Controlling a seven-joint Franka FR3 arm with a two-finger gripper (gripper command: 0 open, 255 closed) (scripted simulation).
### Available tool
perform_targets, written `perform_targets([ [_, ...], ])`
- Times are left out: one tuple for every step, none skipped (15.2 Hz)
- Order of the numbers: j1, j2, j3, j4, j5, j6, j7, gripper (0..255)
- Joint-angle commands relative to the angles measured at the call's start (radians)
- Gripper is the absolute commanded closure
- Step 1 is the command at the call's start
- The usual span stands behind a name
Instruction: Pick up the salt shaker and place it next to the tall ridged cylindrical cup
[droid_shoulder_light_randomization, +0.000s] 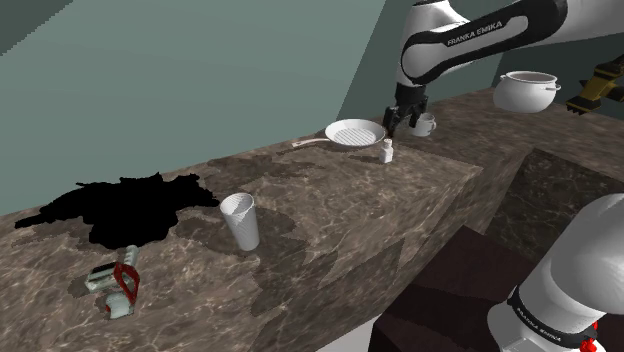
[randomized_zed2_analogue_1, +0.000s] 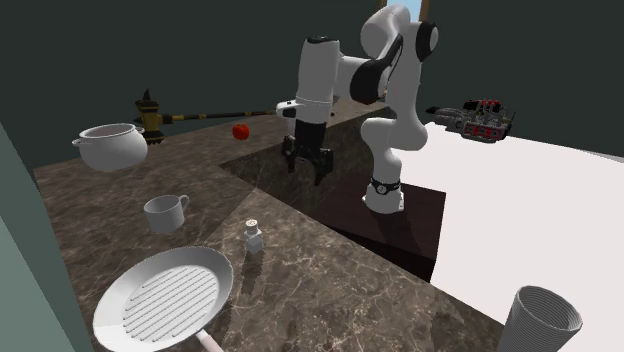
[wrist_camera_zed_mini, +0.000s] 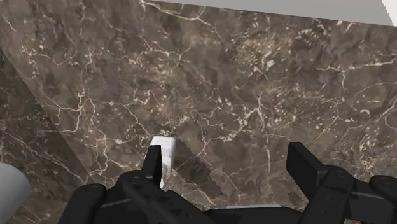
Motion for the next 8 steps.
perform_targets([
  [-0.01, 0.061, -0.016, 0.018, 0.0, 0.041, -0.005, 0],
  [-0.014, 0.097, -0.022, 0.034, 0.003, 0.059, -0.007, 0],
  [-0.017, 0.133, -0.029, 0.052, 0.006, 0.077, -0.009, 0],
  [-0.021, 0.169, -0.035, 0.07, 0.01, 0.093, -0.012, 0],
  [-0.025, 0.206, -0.041, 0.089, 0.014, 0.109, -0.014, 0],
  [-0.03, 0.242, -0.046, 0.11, 0.019, 0.123, -0.018, 0],
  [-0.035, 0.279, -0.051, 0.132, 0.025, 0.137, -0.021, 0],
  [-0.04, 0.316, -0.056, 0.155, 0.032, 0.149, -0.025, 0],
])
